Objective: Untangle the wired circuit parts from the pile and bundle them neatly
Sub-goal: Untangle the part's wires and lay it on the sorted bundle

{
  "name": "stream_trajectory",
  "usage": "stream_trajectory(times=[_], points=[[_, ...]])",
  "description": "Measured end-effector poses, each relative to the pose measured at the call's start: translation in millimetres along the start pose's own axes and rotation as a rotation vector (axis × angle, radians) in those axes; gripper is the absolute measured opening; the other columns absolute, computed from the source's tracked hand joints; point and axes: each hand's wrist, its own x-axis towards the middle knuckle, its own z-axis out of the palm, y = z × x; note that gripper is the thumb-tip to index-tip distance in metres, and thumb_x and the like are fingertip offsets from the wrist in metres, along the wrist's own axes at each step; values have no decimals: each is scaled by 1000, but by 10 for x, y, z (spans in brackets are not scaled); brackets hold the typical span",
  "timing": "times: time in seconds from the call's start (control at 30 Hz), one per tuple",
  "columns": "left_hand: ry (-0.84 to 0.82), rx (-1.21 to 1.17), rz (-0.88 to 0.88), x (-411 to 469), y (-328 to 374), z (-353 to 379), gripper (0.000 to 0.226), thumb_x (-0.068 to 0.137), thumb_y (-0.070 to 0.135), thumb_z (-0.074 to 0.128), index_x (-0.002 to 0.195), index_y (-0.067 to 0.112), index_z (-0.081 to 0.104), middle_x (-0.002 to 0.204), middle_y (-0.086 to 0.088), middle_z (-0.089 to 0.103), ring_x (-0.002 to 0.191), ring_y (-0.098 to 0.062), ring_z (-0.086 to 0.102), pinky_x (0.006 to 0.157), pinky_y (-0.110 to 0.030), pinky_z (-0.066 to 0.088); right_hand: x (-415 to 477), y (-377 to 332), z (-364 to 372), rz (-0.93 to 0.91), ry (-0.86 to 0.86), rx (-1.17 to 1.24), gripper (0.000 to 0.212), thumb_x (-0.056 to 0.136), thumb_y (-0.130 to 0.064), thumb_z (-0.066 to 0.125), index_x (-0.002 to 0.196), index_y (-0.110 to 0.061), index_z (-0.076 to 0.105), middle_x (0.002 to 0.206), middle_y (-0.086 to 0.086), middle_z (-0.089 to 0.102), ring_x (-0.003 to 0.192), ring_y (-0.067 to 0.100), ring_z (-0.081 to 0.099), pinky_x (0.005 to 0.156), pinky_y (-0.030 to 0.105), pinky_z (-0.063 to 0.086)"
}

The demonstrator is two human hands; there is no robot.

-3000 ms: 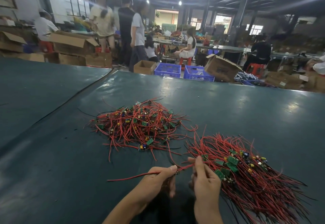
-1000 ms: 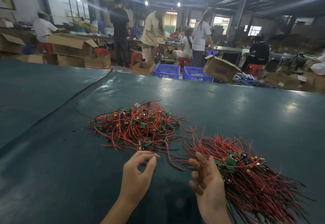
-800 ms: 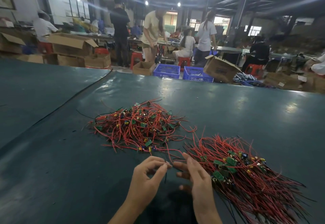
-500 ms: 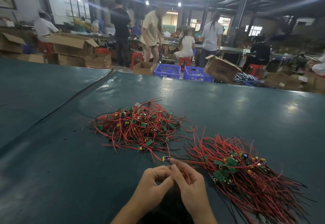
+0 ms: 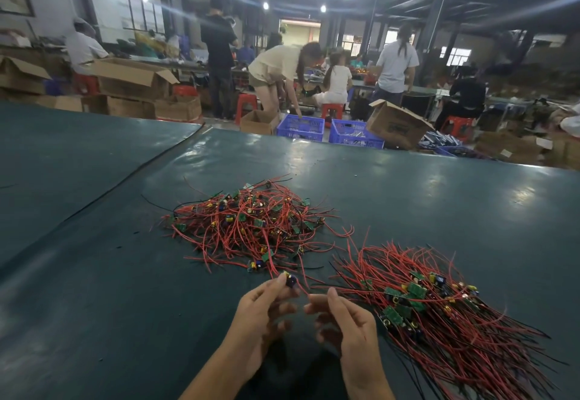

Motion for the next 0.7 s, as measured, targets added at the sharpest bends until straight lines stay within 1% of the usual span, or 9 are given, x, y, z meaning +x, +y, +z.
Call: stream_trajectory(times=[0.1, 0.2, 0.23, 0.3, 0.4, 0.5, 0.57, 0.63, 0.7], points=[[18, -65, 17, -10, 7, -8, 33, 66, 38, 75, 85, 13, 69, 80, -4, 71, 58, -10, 62, 49, -21, 46, 34, 26, -39, 61, 61, 81, 43, 74, -46, 64, 74, -5, 77, 59, 12, 63, 46, 15, 51, 42, 23, 38], [24, -89, 38, -12, 10, 2, 24, 60, 39, 78, 67, 19, 66, 73, -5, 67, 55, -11, 59, 46, -21, 45, 58, 8, -79, 127, 126, 228, 38, 75, -41, 63, 71, -5, 77, 56, 7, 57, 43, 11, 45, 39, 22, 35], [22, -96, 44, -11, 14, 0, 24, 59, 38, 78, 64, 20, 63, 72, -5, 67, 55, -11, 59, 46, -21, 45, 62, -6, -94, 147, 126, 294, 35, 75, -40, 63, 73, -7, 77, 58, 5, 57, 43, 10, 45, 38, 22, 35], [16, -99, 52, -3, 11, -17, 25, 61, 36, 77, 69, 19, 60, 72, -5, 67, 55, -11, 59, 47, -21, 44, 52, -45, -121, 177, 99, 433, 31, 73, -38, 65, 82, -12, 79, 68, 3, 63, 46, 9, 48, 39, 22, 37], [-41, -97, 58, 7, -17, -45, 23, 58, 33, 78, 71, 19, 64, 76, -7, 70, 55, -11, 60, 46, -21, 44, 39, -89, -149, 151, 50, 560, 36, 73, -30, 65, 104, -14, 75, 85, 1, 71, 52, 8, 52, 41, 20, 40], [-144, -9, 69, -2, -69, -23, 18, 59, 29, 84, 70, 20, 74, 80, -9, 71, 58, -11, 63, 50, -21, 45, 30, -75, -70, 102, 84, 384, 29, 73, -20, 69, 100, -14, 78, 81, 4, 72, 49, 6, 49, 40, 18, 38], [-180, 67, 82, -6, -116, -5, 25, 61, 26, 90, 78, 18, 73, 80, -9, 71, 61, -12, 64, 52, -21, 45, 19, -38, 20, 86, 140, 208, 21, 75, -19, 69, 93, -16, 80, 75, 6, 73, 49, 11, 58, 42, 20, 45], [-185, 92, 90, -9, -138, 0, 36, 63, 30, 90, 83, 11, 68, 79, -10, 70, 62, -15, 64, 51, -23, 46, 13, 2, 87, 60, 173, 136, 15, 84, -18, 66, 83, -17, 81, 78, 12, 76, 63, 21, 71, 51, 25, 55], [-193, 95, 99, -21, -130, 11, 34, 65, 37, 83, 79, 11, 66, 80, -12, 69, 62, -17, 65, 51, -25, 48, 17, 6, 103, 37, 205, 87, 20, 86, -19, 64, 77, -19, 81, 79, 15, 75, 67, 29, 71, 58, 33, 58]])
